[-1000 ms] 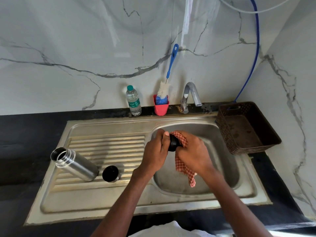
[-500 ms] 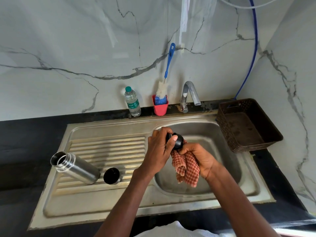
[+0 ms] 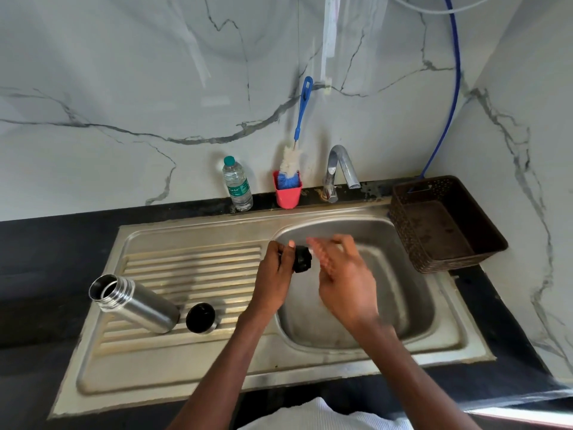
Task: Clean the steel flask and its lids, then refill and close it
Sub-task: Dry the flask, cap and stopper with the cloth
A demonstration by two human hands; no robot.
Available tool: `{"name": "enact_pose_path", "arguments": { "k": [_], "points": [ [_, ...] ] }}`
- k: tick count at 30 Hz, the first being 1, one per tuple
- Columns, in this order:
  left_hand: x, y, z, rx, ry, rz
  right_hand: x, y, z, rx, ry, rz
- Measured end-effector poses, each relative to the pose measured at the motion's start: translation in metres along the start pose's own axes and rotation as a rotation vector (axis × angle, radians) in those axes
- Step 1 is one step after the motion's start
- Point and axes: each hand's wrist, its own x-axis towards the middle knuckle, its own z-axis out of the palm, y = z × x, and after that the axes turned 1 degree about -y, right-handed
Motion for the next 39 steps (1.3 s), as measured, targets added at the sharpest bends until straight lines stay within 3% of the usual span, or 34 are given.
{"name": "enact_pose_path", "arguments": {
  "k": [2, 6, 12, 16, 19, 23, 28, 32, 34, 36, 39],
  "points": [
    [0.001, 0.003, 0.005, -0.073, 0.027, -0.053, -0.006, 0.002, 0.012, -0.203, -0.087, -0.076],
    [-0.002, 0.004, 0.016, 0.070, 0.031, -0.073, 0.006, -0.004, 0.014, -0.223, -0.107, -0.008],
    [0.007, 0.028, 0.011, -0.292, 0.161, -0.344, -0.025, -0.018, 0.022, -0.366, -0.056, -0.130],
    [0.008, 0.018, 0.008, -0.281, 0.050, -0.194, -0.010, -0.015, 0.018, -0.360, -0.036, -0.110],
    [0.004, 0.010, 0.006, -0.200, -0.045, -0.090, 0.020, -0.011, 0.006, -0.034, -0.156, 0.030],
    [-0.004, 0.029, -0.006, -0.393, 0.000, 0.028, 0.041, -0.007, -0.018, 0.748, -0.499, 0.426],
    [-0.007, 0.038, -0.002, 0.047, 0.245, 0.192, 0.023, -0.016, -0.012, 1.341, -0.645, 0.706],
    [0.001, 0.023, -0.016, 0.356, 0.293, 0.429, 0.007, -0.023, -0.003, 1.540, -0.696, 0.803],
    [0.006, 0.018, -0.024, 0.432, 0.250, 0.496, -0.003, -0.025, 0.000, 1.477, -0.657, 0.786],
    [0.006, 0.014, -0.031, 0.448, 0.251, 0.459, -0.012, -0.027, 0.002, 1.294, -0.478, 0.697],
    [0.003, 0.008, -0.030, 0.088, 0.277, 0.117, -0.018, -0.029, 0.009, 0.860, -0.140, 0.397]
  ]
}}
